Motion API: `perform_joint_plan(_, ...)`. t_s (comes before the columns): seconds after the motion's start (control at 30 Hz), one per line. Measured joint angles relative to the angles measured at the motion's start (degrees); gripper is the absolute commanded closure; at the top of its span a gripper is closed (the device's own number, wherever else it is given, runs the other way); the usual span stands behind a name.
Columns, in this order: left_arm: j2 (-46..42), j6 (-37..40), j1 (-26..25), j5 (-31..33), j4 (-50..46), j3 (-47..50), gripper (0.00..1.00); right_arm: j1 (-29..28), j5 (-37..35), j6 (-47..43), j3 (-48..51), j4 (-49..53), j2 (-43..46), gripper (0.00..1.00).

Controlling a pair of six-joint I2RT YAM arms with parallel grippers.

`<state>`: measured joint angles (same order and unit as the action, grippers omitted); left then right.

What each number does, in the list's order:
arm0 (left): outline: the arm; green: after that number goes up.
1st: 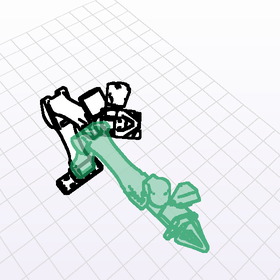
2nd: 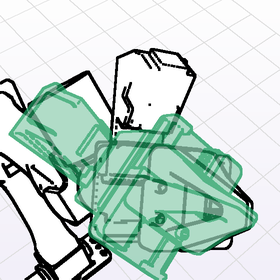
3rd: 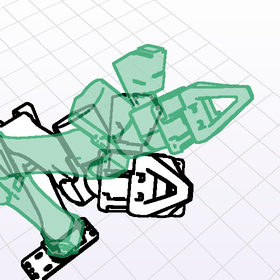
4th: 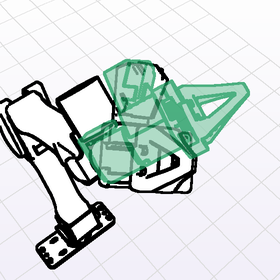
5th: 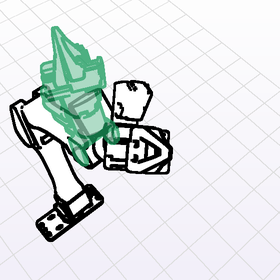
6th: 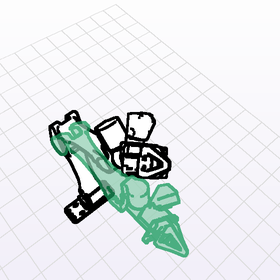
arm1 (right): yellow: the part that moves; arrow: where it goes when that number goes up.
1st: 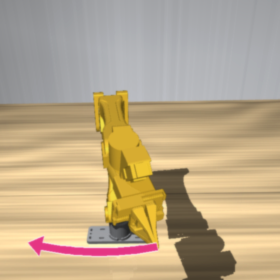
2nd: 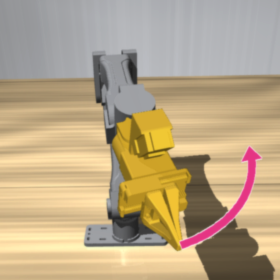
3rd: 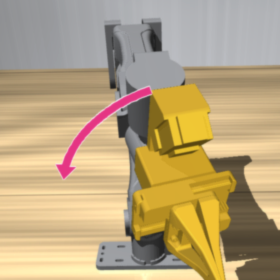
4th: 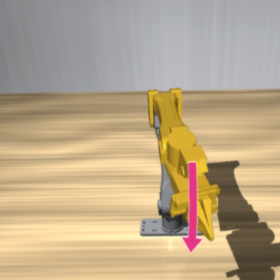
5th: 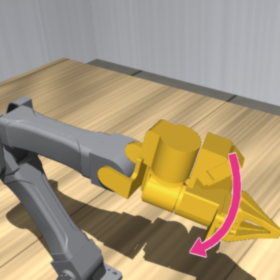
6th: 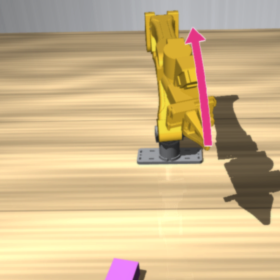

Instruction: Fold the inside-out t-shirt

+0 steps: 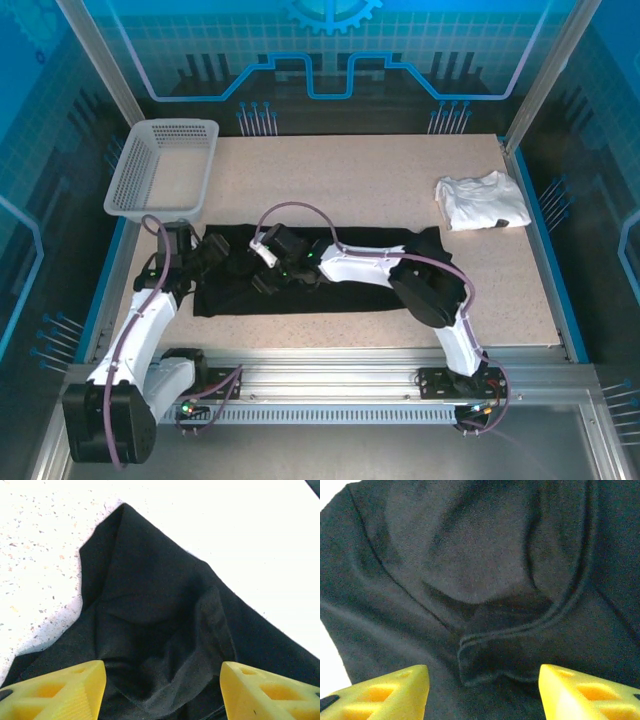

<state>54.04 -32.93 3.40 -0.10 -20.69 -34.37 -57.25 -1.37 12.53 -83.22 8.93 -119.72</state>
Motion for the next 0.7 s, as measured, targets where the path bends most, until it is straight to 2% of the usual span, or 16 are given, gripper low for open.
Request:
perform_joint_plan(0.2,0.02,-0.09,0.57,-0.76,0.00,-0.09,0.37,0.04,-1.18,2.16,-4.24,0.00,-4.87,0.40)
perform_joint_plan(0.27,0.09,-0.09,0.57,-0.83,0.02,-0.09,0.37,0.04,-1.22,2.84,-5.31,-0.02,-5.99,0.49)
perform_joint_plan(0.37,0.59,-0.09,0.63,-0.83,0.07,-0.09,0.37,-0.02,-2.27,3.45,-6.54,0.24,-7.13,0.72)
perform_joint_plan(0.47,1.03,-0.17,0.63,-0.83,0.11,-0.09,0.37,-0.09,-4.15,3.50,-6.62,0.92,-7.15,0.85)
perform_joint_plan(0.57,1.16,-0.20,0.74,-0.83,0.11,-0.09,0.37,-0.07,-5.11,2.38,-5.99,1.66,-6.43,0.94)
perform_joint_plan(0.7,1.70,-0.22,0.96,-0.85,0.11,-0.55,0.37,0.00,-4.39,0.15,-2.49,2.10,-2.12,0.97)
